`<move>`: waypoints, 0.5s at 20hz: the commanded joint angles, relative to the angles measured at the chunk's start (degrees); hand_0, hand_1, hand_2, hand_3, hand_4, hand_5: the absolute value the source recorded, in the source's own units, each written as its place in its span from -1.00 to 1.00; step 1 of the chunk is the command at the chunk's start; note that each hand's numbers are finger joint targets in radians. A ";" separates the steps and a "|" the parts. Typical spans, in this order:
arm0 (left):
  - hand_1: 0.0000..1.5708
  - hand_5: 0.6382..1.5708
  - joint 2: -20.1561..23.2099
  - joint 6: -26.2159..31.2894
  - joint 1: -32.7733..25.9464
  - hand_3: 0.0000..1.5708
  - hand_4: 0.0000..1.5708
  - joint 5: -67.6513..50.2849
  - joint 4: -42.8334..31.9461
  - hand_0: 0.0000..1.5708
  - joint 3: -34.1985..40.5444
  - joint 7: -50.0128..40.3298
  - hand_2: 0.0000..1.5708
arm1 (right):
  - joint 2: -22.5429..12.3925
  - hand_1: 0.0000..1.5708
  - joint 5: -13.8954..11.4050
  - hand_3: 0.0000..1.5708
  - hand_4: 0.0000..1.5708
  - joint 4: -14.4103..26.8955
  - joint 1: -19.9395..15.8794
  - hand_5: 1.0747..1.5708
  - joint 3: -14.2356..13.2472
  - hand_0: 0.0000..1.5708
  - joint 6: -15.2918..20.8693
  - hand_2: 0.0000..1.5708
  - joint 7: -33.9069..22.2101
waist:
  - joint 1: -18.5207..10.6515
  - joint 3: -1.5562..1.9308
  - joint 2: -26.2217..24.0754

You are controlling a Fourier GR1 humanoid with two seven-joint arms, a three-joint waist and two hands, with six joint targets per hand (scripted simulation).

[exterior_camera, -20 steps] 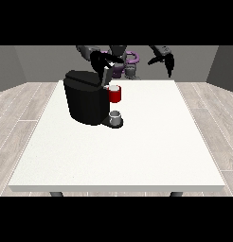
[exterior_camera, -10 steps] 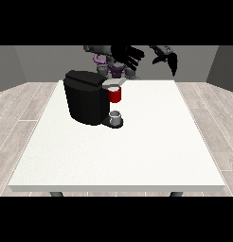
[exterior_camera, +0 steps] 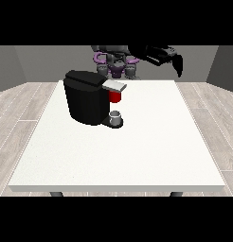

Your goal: Insert the coffee pod into the coffee machine and close the lid

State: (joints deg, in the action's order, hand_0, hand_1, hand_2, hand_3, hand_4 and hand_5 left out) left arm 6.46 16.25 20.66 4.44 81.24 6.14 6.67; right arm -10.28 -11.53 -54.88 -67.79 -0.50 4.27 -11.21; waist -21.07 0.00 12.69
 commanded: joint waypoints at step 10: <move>-1.00 1.00 2.63 3.08 4.10 -1.00 -0.73 -3.02 -1.49 -1.00 2.07 3.02 -1.00 | -0.32 -1.00 -0.19 -1.00 -1.00 6.71 -12.24 1.00 -3.73 -1.00 0.95 -1.00 1.13 | -3.21 -0.05 7.00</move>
State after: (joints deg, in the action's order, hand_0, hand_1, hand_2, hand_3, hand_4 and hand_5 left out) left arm 7.93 18.04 23.49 2.34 81.48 7.28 8.00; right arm -10.80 -12.40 -49.17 -76.10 -2.78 4.85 -9.49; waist -24.00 -0.03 17.62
